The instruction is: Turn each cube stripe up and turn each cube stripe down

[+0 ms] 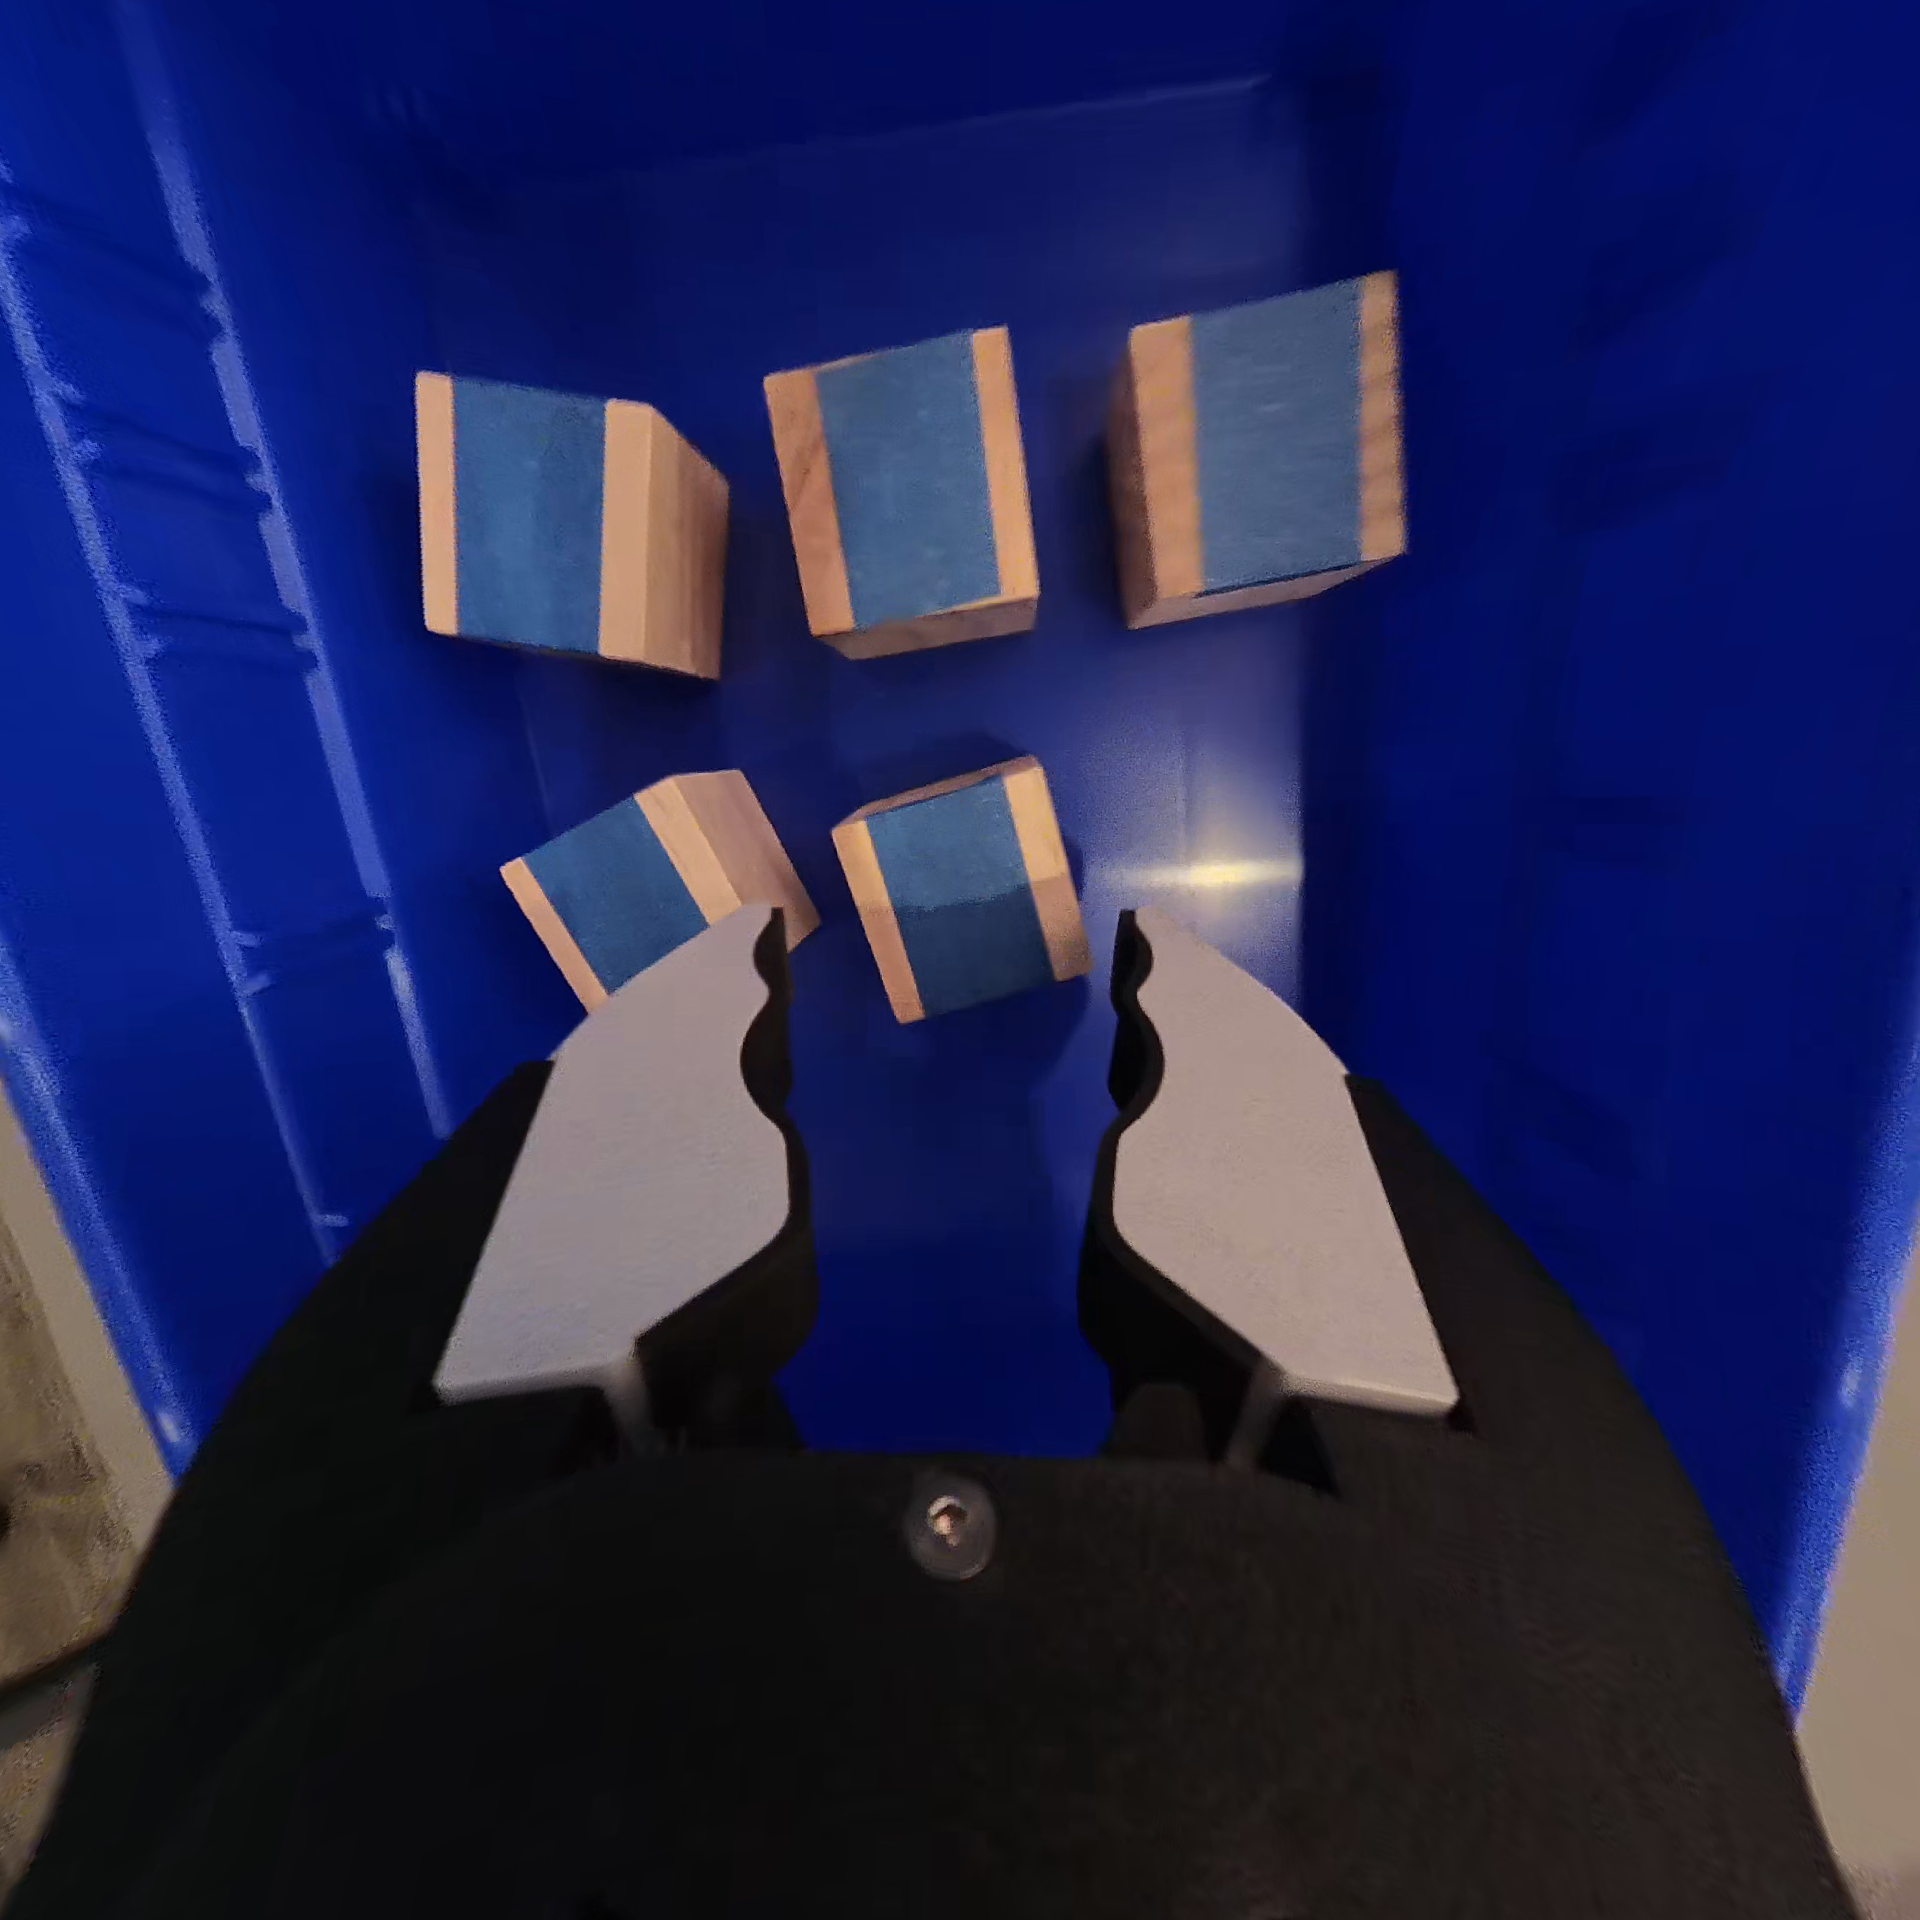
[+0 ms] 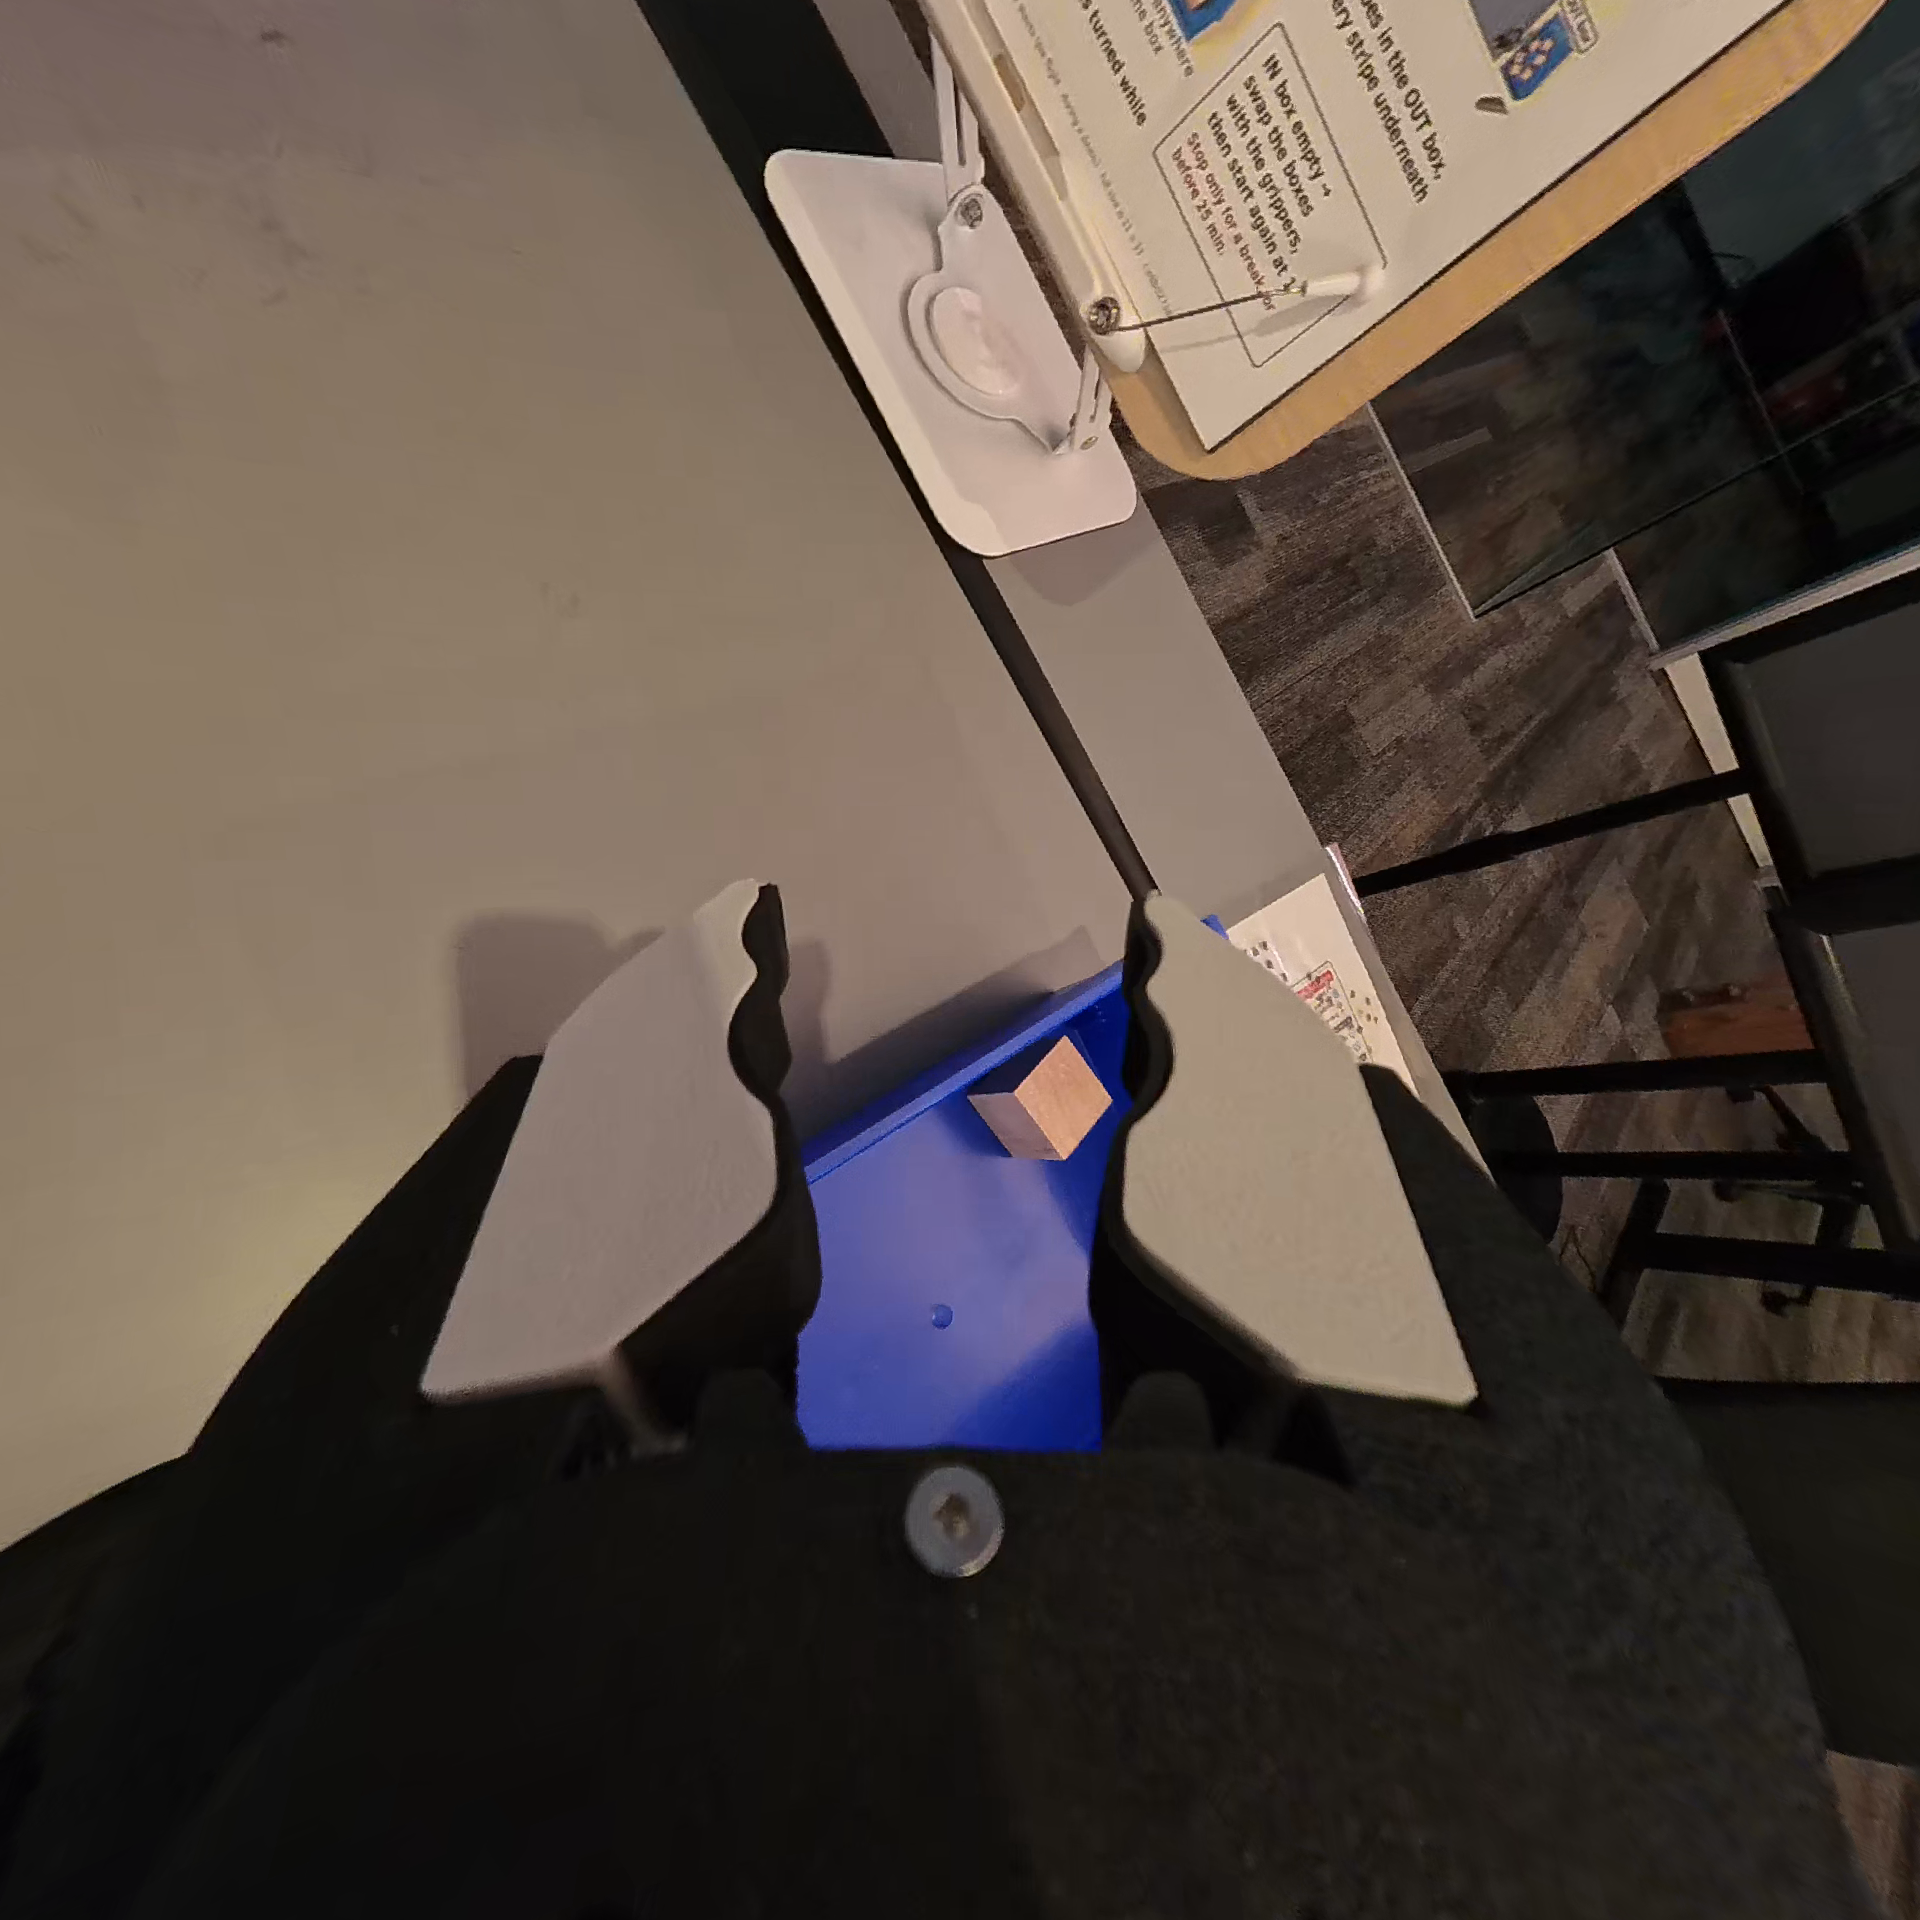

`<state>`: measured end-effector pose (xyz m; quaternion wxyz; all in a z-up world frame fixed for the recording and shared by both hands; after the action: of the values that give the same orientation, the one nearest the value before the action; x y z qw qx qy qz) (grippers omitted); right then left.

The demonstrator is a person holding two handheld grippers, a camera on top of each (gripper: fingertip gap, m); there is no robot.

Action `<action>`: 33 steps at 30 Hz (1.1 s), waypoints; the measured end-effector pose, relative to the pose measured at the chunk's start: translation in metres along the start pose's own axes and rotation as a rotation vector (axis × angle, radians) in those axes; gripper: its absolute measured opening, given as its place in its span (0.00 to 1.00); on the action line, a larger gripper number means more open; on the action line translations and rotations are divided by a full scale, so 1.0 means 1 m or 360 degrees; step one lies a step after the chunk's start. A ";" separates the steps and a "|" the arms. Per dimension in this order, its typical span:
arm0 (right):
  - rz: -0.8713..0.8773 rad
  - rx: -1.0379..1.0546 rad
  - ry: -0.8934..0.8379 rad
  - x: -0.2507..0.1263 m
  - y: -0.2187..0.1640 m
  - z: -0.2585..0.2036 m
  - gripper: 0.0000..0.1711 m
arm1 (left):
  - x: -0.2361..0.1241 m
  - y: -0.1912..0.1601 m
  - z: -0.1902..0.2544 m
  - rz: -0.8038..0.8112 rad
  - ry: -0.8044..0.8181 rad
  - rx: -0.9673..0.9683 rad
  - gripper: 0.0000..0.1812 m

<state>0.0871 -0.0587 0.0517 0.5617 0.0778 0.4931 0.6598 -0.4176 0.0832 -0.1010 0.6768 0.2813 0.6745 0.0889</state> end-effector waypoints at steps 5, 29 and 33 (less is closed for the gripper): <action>-0.0026 -0.0013 0.0020 0.002 -0.003 -0.001 0.36 | 0.006 0.001 0.001 -0.0066 0.0031 -0.0037 0.31; 0.1078 0.0037 0.0482 0.031 0.143 -0.102 0.39 | -0.214 0.040 0.225 0.0692 -0.2037 0.0287 0.26; 0.1247 -0.0016 0.0361 0.037 0.163 -0.125 0.41 | -0.228 0.031 0.282 0.0633 -0.2326 0.0355 0.26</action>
<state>-0.1164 -0.0795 0.0921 0.2103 0.1838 0.4818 0.8306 -0.1546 -0.0791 0.0916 0.8897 0.4514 -0.0030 -0.0684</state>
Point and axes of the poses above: each gripper's, where its closed fingertips meet, x out along the fingers, y out of its top, z = x × y across the jaws, the point moved 1 cm from there along -x, back along the fingers, and after that the axes turned 12 degrees about z, right-handed, at the moved point
